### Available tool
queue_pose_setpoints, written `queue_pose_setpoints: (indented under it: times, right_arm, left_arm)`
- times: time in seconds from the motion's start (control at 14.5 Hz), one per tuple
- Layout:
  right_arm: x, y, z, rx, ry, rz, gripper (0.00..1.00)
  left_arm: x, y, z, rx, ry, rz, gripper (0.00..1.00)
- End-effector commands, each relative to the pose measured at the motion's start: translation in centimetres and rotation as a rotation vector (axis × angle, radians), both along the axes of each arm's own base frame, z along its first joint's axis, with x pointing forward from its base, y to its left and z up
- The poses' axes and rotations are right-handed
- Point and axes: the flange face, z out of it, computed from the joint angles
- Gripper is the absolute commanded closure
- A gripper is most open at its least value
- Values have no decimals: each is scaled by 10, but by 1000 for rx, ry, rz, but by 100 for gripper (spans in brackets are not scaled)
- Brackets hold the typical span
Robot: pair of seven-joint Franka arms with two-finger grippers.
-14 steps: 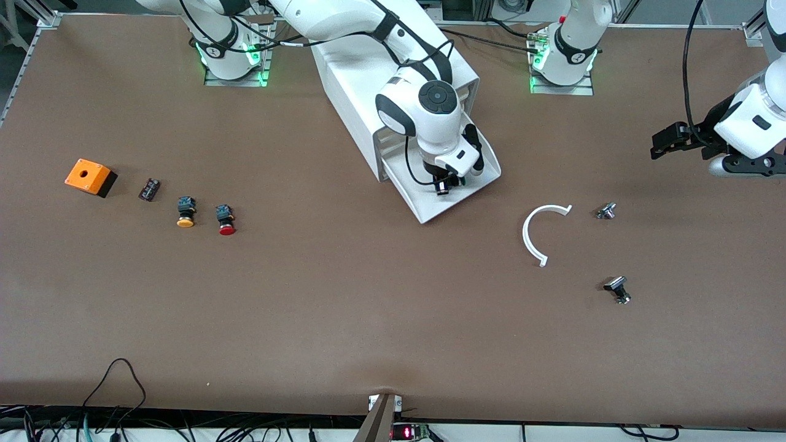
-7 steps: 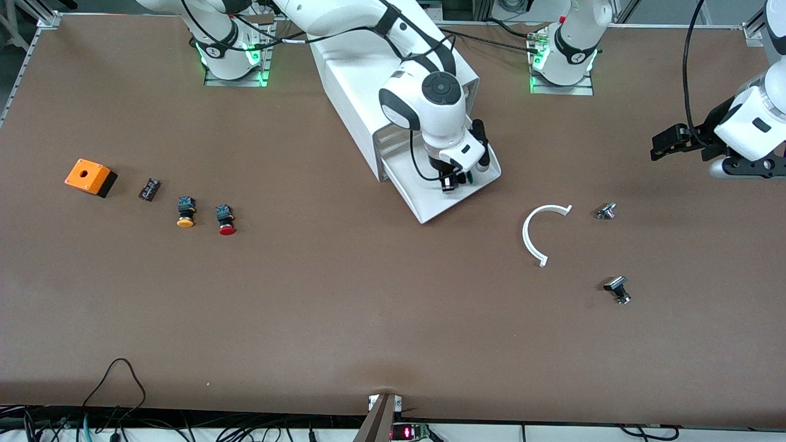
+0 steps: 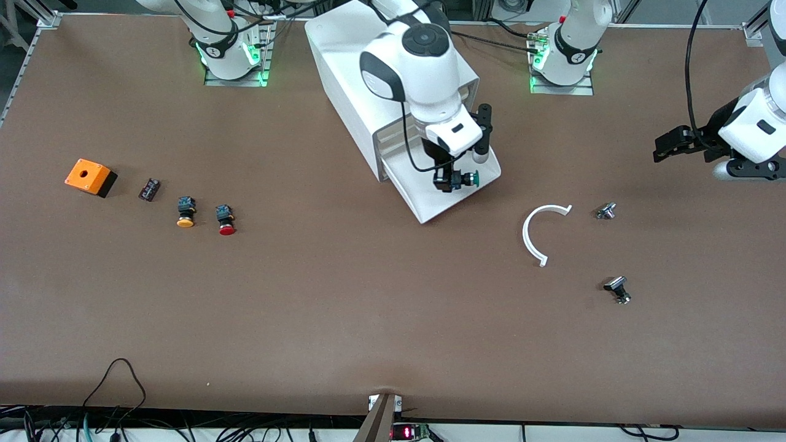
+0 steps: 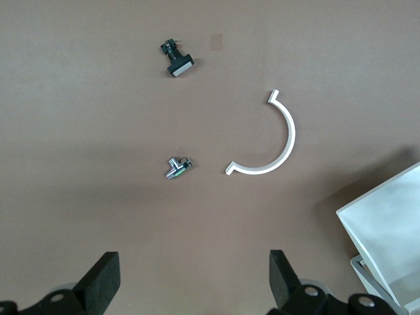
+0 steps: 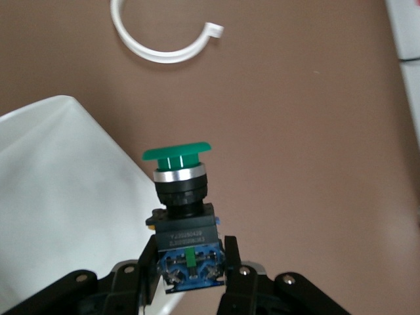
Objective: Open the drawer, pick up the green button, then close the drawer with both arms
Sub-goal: 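Lift the green button up out of the drawer with the right gripper, then place the green button on the table while the left gripper approaches the drawer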
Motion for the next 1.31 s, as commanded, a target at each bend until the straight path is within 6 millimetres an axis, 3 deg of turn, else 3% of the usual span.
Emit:
queue_pose_setpoints:
  times: [0.0,0.21,0.34,0.55,0.69,0.9,0.97,1.03,1.24]
  right_arm:
    - [23,-58,40,5,1,-145,72]
    - [46,-109,40,10,35,-352,73]
    - [55,-139,19,9,82,-500,73]
    - [62,-173,-22,-12,156,-738,73]
    - [68,-222,-46,-45,210,-870,73]
    - [76,-319,-92,-87,275,-1008,73]
    - [77,-342,-109,-81,271,-1027,73]
    - [75,-359,-124,-76,268,-1046,73]
    - [57,-376,-167,-78,273,-1083,73]
  left_arm:
    - [7,1,4,14,-4,-5,0]
    - [10,-7,1,49,2,-31,0]
    - [12,-9,3,54,-4,-40,0]
    - [16,-8,-28,50,55,-43,0]
    - [18,-7,-49,50,96,-43,0]
    - [18,-6,-51,48,109,-33,0]
    - [20,-8,-51,43,102,0,0]
    - [21,-10,-52,50,102,65,0]
    - [23,-41,-60,25,116,178,0]
